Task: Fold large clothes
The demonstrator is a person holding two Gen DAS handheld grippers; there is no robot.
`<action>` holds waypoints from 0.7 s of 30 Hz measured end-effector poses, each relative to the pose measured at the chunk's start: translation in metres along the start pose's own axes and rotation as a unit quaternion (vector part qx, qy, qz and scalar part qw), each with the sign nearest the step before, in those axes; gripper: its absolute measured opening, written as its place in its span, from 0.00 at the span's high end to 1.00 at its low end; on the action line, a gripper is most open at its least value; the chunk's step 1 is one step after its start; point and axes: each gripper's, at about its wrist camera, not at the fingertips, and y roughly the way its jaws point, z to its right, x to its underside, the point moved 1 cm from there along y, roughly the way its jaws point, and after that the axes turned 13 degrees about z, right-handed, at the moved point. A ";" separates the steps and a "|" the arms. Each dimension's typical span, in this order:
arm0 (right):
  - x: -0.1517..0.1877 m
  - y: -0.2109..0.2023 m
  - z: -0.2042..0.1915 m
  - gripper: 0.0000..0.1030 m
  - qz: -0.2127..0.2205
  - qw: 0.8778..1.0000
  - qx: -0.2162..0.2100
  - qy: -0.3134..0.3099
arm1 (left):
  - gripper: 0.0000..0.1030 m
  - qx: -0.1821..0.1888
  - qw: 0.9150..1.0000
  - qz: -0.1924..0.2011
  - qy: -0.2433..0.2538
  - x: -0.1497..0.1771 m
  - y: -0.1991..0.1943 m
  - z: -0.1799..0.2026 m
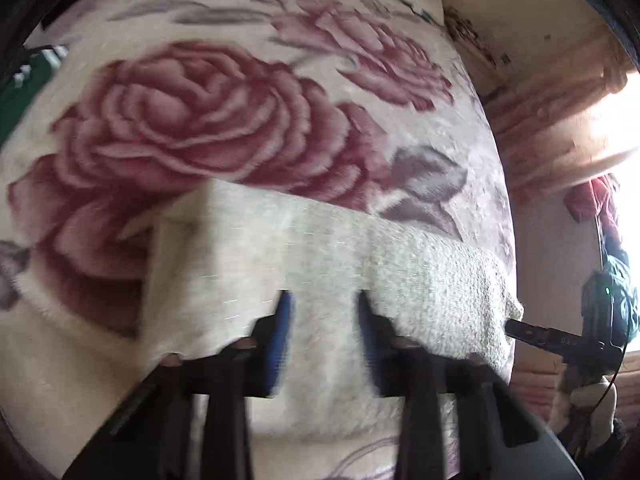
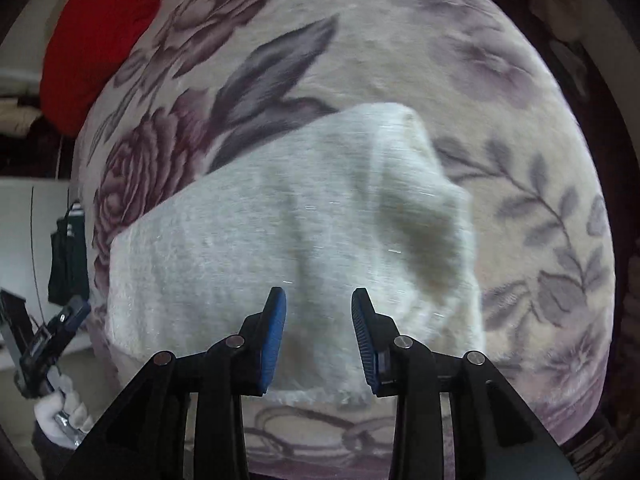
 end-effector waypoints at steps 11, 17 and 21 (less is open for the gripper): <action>0.007 0.164 -0.064 0.72 -0.121 0.977 0.094 -0.150 | 0.94 0.005 0.997 -0.066 -0.051 0.026 0.113 -0.054; -0.015 0.115 -0.081 0.72 -0.104 0.982 0.091 -0.131 | 0.94 0.016 0.997 -0.063 -0.040 0.012 0.053 -0.029; -0.010 0.078 -0.106 0.72 -0.061 0.988 0.018 -0.137 | 0.42 0.043 0.997 -0.060 -0.012 0.025 0.045 0.007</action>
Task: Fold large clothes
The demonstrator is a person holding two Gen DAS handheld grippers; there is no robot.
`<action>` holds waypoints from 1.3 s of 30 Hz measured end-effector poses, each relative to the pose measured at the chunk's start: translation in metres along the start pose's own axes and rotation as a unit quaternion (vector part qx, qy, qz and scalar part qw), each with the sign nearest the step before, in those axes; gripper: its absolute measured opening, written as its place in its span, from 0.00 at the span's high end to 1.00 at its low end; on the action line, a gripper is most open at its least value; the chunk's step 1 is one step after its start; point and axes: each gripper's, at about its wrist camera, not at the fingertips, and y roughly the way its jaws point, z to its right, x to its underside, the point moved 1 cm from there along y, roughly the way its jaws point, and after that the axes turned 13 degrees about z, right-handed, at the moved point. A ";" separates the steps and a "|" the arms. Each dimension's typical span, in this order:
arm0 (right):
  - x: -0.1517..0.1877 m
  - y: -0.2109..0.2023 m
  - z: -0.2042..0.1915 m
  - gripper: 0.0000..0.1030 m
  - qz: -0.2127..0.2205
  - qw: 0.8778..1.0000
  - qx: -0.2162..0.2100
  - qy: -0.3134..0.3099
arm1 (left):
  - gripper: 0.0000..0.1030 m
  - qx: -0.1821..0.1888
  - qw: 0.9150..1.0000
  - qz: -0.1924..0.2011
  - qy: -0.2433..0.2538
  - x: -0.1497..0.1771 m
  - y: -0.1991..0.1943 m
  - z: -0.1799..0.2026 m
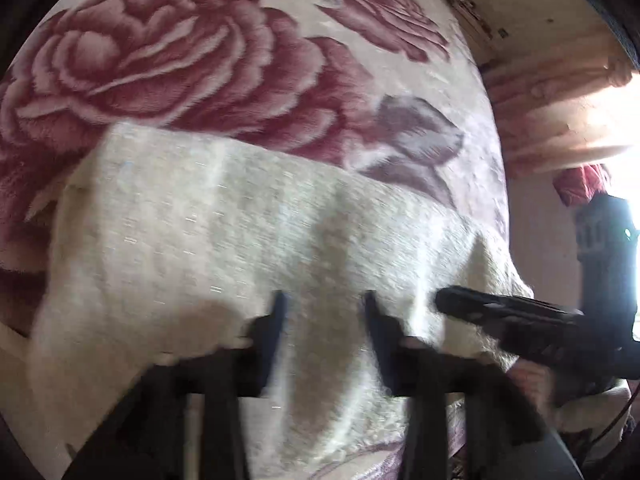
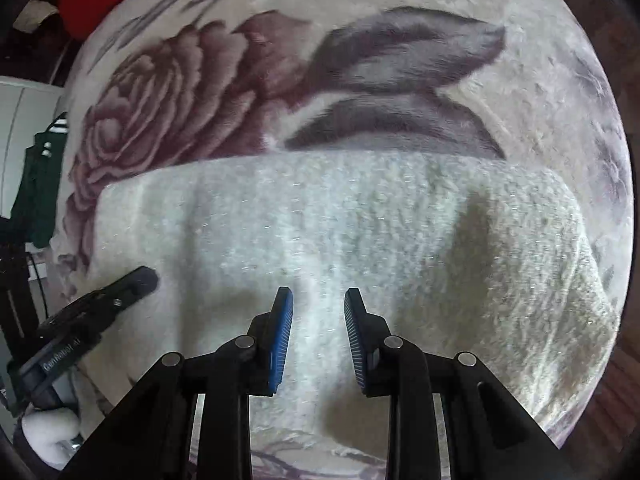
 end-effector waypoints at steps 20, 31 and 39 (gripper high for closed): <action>0.105 0.013 0.215 0.81 -0.087 0.979 0.160 0.089 | 0.46 -0.037 0.999 0.006 -0.001 0.028 0.007 -0.025; 0.080 -0.123 0.213 0.80 0.039 0.977 0.151 0.147 | 0.46 -0.052 0.996 0.048 -0.053 0.037 -0.050 -0.025; 0.066 0.005 0.134 0.79 -0.030 0.991 0.101 0.078 | 0.46 -0.064 0.979 0.100 -0.165 0.061 -0.104 -0.065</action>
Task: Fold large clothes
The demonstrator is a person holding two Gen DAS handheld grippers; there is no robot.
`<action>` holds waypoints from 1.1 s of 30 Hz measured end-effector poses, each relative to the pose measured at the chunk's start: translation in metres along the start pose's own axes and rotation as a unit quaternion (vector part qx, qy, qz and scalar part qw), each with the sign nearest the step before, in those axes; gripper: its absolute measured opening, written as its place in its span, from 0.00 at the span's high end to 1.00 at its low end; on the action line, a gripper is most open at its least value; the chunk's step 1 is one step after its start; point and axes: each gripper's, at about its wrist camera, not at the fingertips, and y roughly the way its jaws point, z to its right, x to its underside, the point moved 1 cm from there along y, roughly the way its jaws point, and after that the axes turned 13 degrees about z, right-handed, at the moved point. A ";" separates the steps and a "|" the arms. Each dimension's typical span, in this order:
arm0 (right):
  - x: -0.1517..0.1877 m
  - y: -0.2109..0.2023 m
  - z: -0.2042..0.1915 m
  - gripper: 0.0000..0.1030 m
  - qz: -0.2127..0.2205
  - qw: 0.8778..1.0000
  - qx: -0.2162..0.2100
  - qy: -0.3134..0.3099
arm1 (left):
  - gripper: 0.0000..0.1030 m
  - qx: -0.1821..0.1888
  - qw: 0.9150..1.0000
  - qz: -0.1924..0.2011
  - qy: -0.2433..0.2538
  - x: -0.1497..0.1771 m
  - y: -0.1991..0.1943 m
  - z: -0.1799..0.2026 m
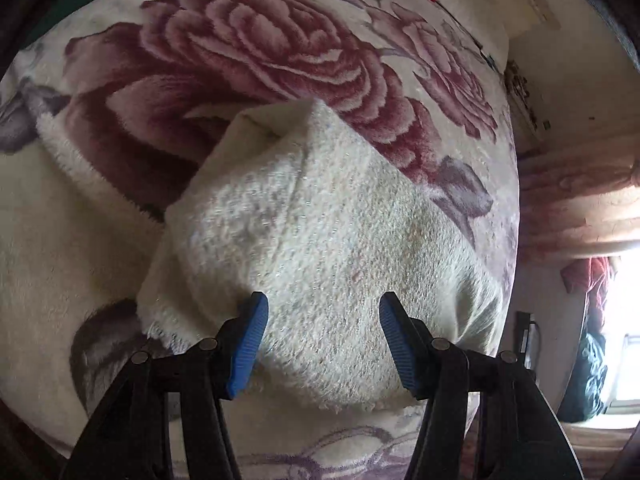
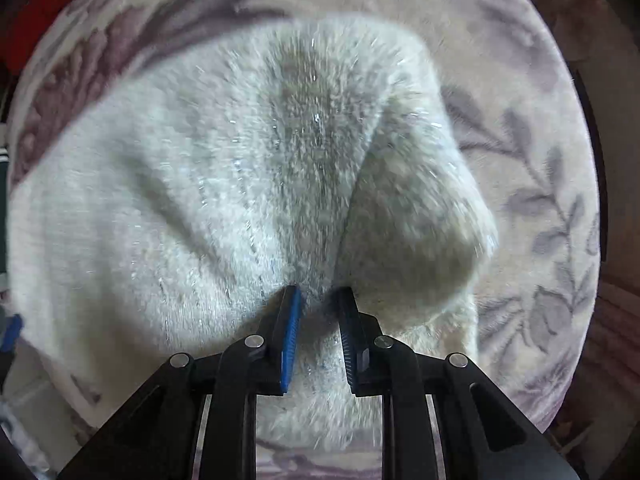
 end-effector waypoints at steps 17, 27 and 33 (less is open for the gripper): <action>-0.018 -0.099 -0.119 0.70 0.046 0.986 -0.159 0.005 | 0.46 0.181 0.922 0.058 -0.337 0.065 0.052 -0.090; -0.022 0.027 -0.146 0.70 -0.039 0.980 -0.190 0.031 | 0.83 0.075 0.965 0.161 -0.192 0.022 0.069 -0.025; -0.024 -0.013 -0.117 0.70 -0.008 0.974 -0.222 0.044 | 0.85 0.081 0.974 0.204 -0.050 -0.007 0.043 0.032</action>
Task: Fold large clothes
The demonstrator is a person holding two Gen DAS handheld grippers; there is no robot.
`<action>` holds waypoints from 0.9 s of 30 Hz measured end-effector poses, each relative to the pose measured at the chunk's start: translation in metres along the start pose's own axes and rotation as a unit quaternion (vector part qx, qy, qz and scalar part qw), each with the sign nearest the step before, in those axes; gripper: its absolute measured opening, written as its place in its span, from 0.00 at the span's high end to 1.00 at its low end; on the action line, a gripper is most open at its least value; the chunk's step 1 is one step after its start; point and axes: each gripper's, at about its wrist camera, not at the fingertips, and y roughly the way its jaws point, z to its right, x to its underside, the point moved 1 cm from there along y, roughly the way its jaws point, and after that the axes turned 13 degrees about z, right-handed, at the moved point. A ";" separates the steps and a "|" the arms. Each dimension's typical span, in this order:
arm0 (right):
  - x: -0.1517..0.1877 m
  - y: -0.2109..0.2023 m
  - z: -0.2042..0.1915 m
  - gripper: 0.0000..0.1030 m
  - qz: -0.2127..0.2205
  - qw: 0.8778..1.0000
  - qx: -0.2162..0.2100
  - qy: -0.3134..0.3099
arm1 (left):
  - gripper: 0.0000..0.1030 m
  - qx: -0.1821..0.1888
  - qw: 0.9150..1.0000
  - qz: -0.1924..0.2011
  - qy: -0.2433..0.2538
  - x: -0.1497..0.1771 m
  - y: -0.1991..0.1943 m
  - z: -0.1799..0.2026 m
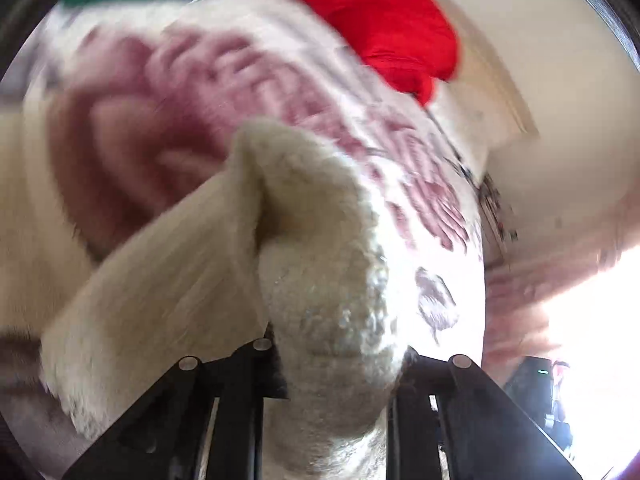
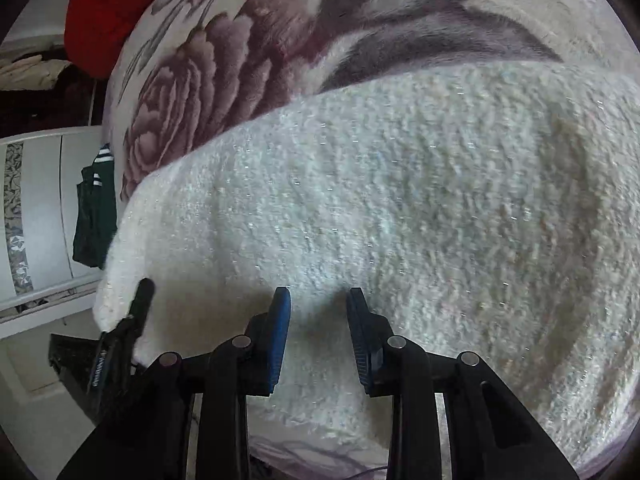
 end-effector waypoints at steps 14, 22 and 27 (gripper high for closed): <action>0.009 0.032 0.028 0.74 -0.065 0.996 -0.046 0.036 | 0.49 -0.068 0.977 -0.084 -0.183 0.053 -0.086 -0.087; 0.011 0.036 0.016 0.74 -0.065 0.997 -0.032 0.010 | 0.22 0.019 0.967 -0.054 -0.250 0.068 -0.065 -0.115; 0.011 0.039 -0.001 0.73 -0.076 0.997 0.000 -0.034 | 0.13 0.051 0.960 -0.038 -0.273 0.075 -0.039 -0.132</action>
